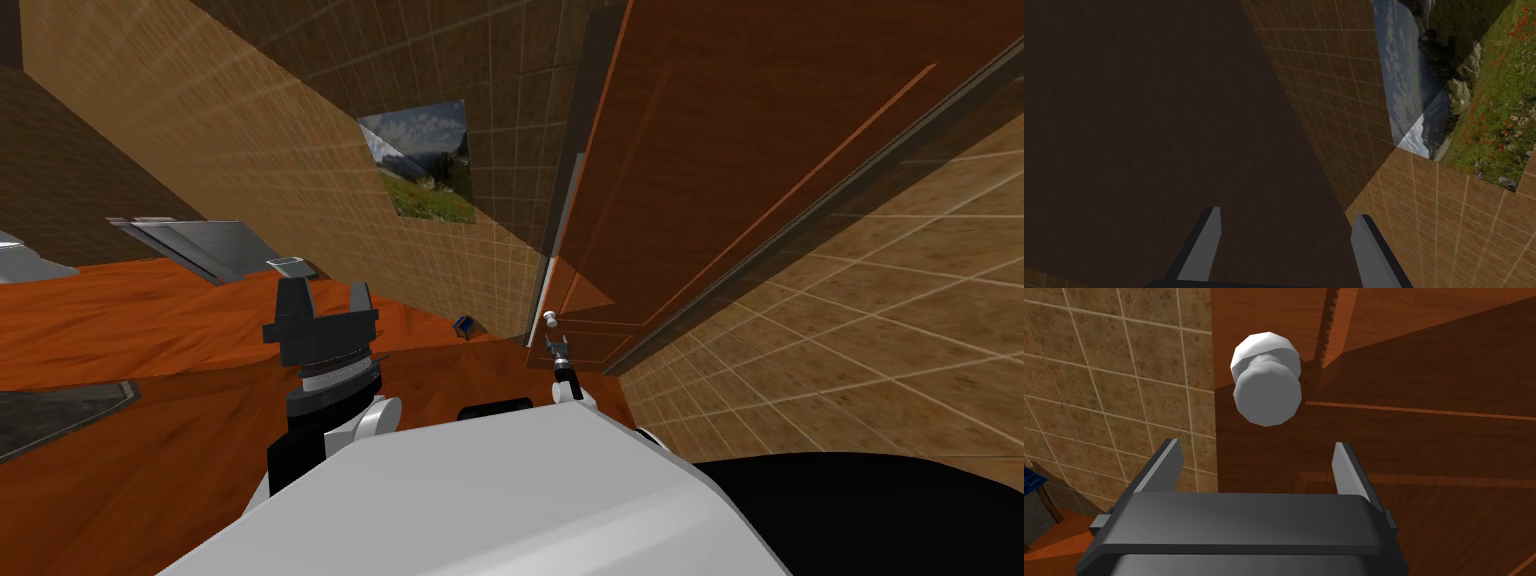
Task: Pull the door open
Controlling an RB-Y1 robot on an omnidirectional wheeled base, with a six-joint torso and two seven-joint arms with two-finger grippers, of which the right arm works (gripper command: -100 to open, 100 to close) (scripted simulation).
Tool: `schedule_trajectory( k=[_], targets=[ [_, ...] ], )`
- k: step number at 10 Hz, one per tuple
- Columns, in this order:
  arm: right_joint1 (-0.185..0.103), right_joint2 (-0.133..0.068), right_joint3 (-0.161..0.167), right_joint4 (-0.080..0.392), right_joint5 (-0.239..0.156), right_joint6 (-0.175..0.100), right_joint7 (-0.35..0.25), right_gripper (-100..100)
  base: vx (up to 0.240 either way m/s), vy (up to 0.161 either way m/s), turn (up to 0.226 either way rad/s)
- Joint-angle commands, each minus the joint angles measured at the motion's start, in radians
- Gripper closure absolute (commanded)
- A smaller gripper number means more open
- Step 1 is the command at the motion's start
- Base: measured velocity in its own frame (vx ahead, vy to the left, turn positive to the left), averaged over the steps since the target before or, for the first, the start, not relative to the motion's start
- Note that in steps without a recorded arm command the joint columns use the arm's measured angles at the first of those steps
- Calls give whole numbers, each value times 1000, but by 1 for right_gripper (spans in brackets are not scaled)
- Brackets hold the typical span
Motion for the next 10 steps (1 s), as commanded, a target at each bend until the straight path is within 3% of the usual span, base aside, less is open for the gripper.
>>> schedule_trajectory(
  k=[1, 2, 3, 5, 6, 7, 8, 10],
  targets=[
    [2, 5, 8, -15, -14, 5, -38, -100, -76, -30, 18],
    [1, 3, 5, -7, -8, 2, -22, -100, -35, -15, 5],
    [12, -23, -4, 3, -18, -10, -53, -100, 143, 12, 185],
    [15, -30, -7, 6, -20, -14, -61, -100, 174, 21, 72],
    [25, -53, -15, 15, -28, -24, -83, -100, 174, 18, 114],
    [25, -53, -15, 15, -28, -24, -83, -100, 134, -1, 71],
    [36, -78, -24, 26, -36, -36, -109, -100, 179, -2, 179],
    [47, -74, -24, 2, -36, -26, -97, -100, 111, -4, 37]
  ],
)
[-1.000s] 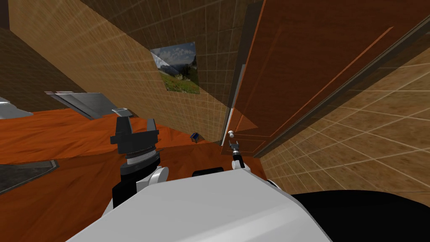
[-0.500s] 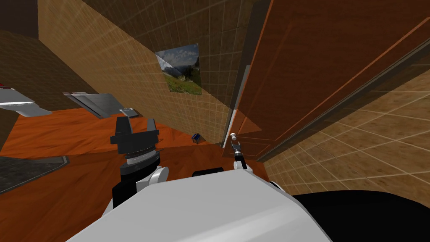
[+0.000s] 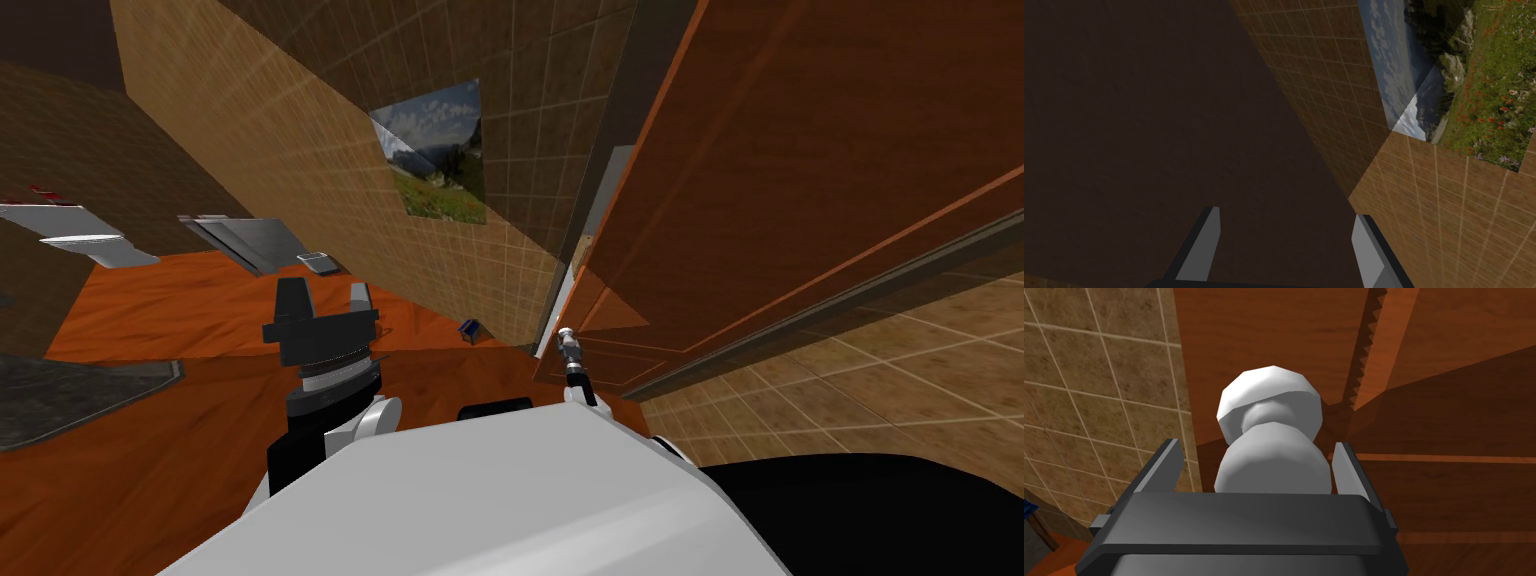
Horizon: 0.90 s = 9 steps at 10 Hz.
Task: Pull the door open
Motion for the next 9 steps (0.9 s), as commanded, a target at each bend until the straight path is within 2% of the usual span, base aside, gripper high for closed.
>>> schedule_trajectory(
  k=[1, 6, 7, 9],
  targets=[
    [1, 1, 0, -3, 0, 3, 4, 100, -4, -8, -25],
    [1, 1, 0, -3, 0, 3, 4, 100, -11, -3, 3],
    [17, -22, 21, -8, 7, -8, -28, 100, -138, -24, 167],
    [28, -37, 38, -14, 12, -18, -52, 100, -193, -41, 133]
  ],
)
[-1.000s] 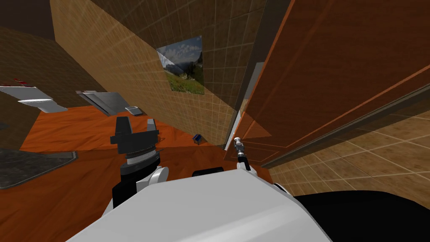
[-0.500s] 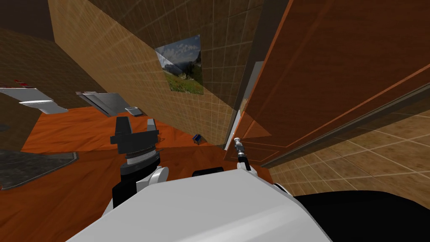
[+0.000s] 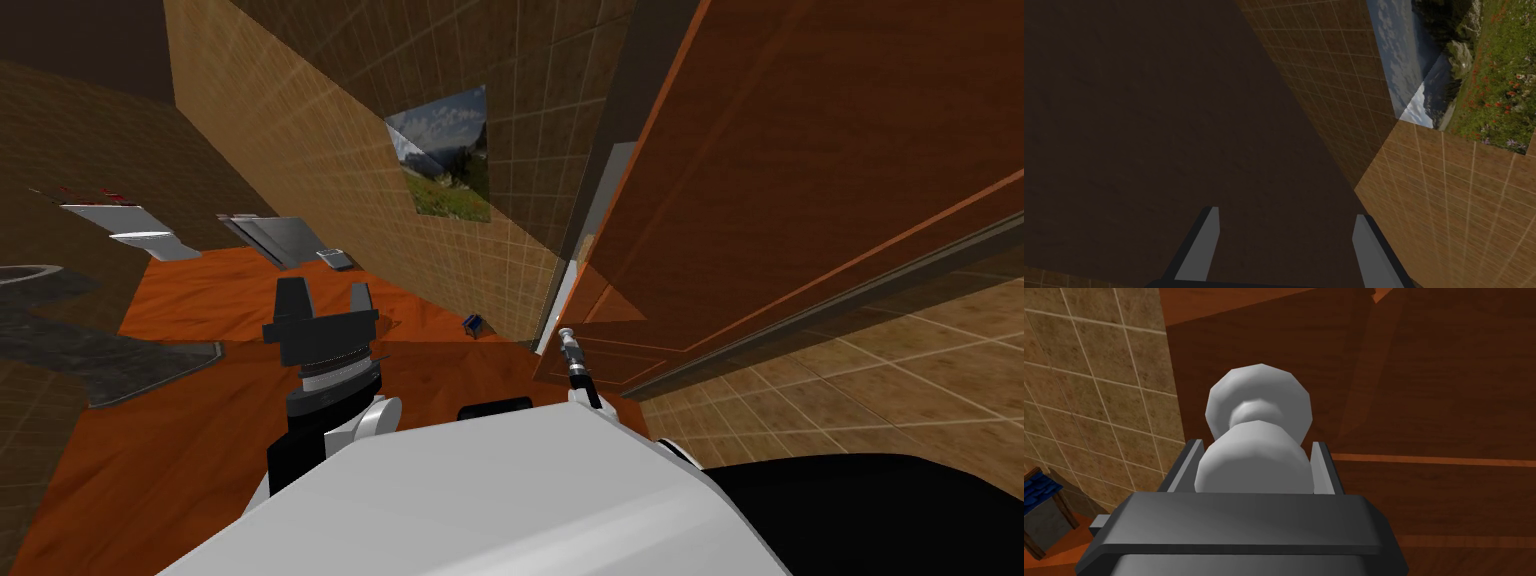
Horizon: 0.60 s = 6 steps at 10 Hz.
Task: Pull the door open
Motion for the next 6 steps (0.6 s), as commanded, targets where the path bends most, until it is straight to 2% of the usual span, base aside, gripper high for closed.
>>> schedule_trajectory(
  k=[1, 6],
  targets=[
    [15, -11, 25, -1, 8, -13, -30, 100, -226, -61, 137],
    [57, -67, 89, -22, 28, -48, -118, 100, -212, -42, 139]
  ],
)
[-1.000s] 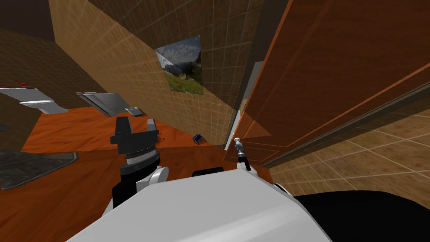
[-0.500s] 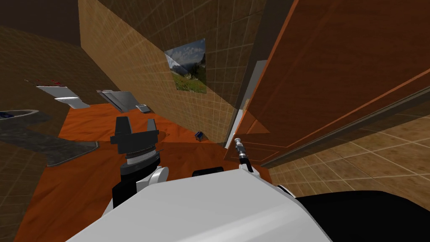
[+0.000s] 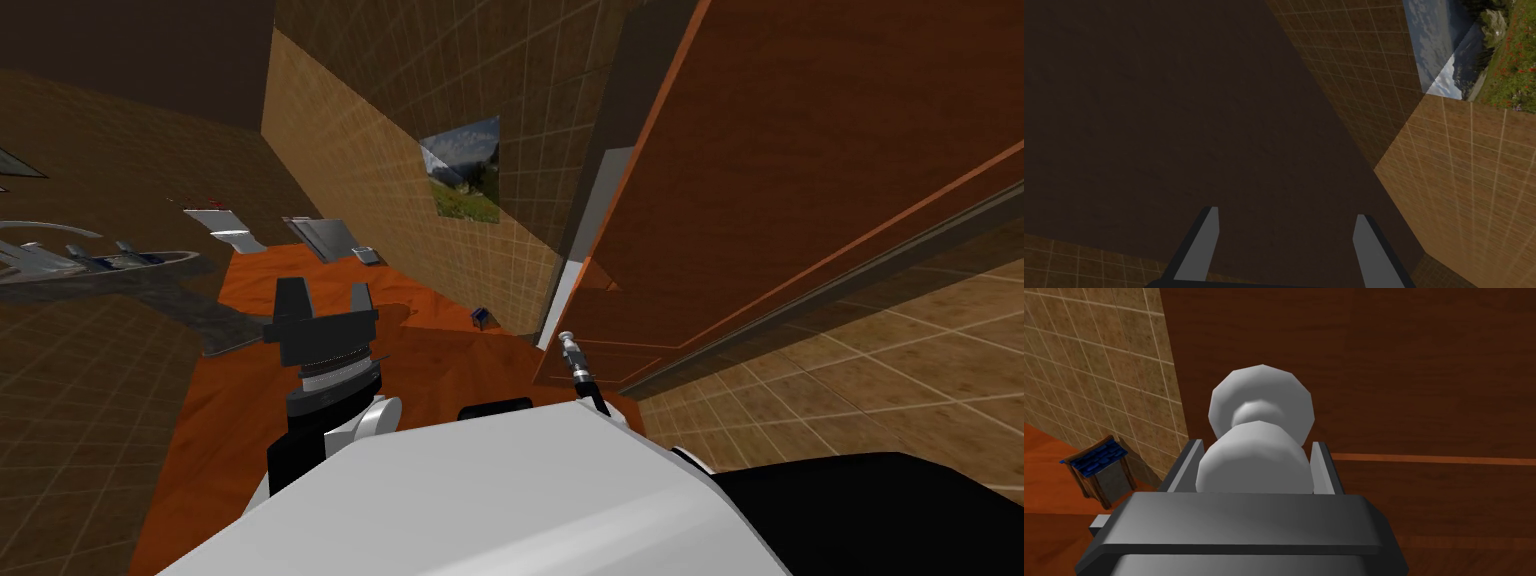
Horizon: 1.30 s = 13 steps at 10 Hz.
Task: Pull the door open
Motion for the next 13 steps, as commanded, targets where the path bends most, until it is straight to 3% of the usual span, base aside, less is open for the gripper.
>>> schedule_trajectory(
  k=[1, 2, 10, 11, 13],
  targets=[
    [9, -14, 21, -3, 7, -16, -29, 100, -208, -67, 130],
    [7, -9, 12, -4, 4, -8, -16, 100, -90, -27, 33],
    [72, -93, 110, -8, 63, -117, -133, 100, -212, -51, 104],
    [67, -84, 106, -5, 61, -108, -123, 100, -101, -19, 19],
    [80, -99, 125, 7, 72, -141, -147, 100, -181, -34, 158]
  ],
)
